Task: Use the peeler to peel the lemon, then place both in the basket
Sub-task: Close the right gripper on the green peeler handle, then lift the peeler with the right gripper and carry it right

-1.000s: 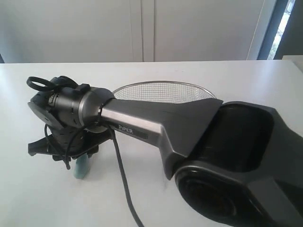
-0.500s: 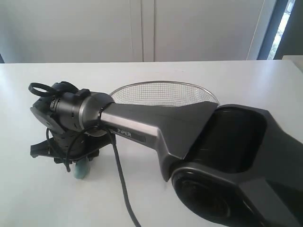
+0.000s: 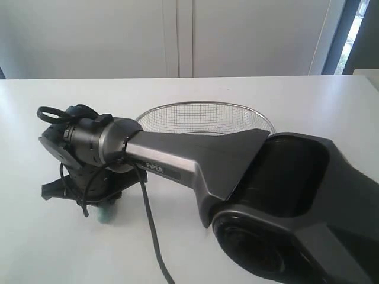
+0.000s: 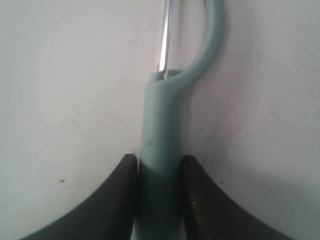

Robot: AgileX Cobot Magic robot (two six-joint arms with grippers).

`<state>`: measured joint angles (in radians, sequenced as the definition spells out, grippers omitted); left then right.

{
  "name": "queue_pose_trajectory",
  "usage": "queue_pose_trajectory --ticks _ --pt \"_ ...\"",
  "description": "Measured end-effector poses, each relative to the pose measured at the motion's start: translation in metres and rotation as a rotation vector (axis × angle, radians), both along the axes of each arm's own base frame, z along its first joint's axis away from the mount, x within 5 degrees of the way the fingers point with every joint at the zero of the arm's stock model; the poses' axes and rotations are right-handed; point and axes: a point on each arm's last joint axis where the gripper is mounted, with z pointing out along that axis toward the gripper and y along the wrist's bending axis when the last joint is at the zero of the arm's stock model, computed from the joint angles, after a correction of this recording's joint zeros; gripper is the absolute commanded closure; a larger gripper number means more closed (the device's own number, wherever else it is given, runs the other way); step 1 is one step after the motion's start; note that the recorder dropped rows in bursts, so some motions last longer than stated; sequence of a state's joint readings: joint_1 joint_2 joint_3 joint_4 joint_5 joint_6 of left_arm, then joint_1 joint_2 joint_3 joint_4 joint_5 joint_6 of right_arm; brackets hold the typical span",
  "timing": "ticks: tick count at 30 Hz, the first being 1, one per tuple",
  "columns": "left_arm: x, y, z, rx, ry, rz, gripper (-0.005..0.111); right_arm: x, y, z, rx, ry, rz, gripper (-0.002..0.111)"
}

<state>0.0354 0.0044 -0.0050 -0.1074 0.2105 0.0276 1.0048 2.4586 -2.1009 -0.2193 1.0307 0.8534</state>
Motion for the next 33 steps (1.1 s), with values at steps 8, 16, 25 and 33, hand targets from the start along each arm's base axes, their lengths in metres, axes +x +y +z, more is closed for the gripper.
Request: queue_pose_trajectory --ticks 8,16,25,33 --pt "0.000 0.000 0.000 0.000 0.000 0.000 0.107 -0.001 -0.002 0.000 -0.027 0.015 -0.007 0.108" --pt "0.000 0.000 0.000 0.000 0.000 0.000 0.107 -0.004 -0.007 0.038 -0.057 -0.045 0.201 0.108" --pt "0.000 0.000 0.000 0.000 0.000 0.000 0.107 -0.014 -0.025 0.133 -0.059 -0.227 0.521 0.108" --pt "0.000 0.000 0.000 0.000 0.000 0.000 0.107 -0.030 -0.053 0.189 -0.143 -0.293 0.720 0.108"
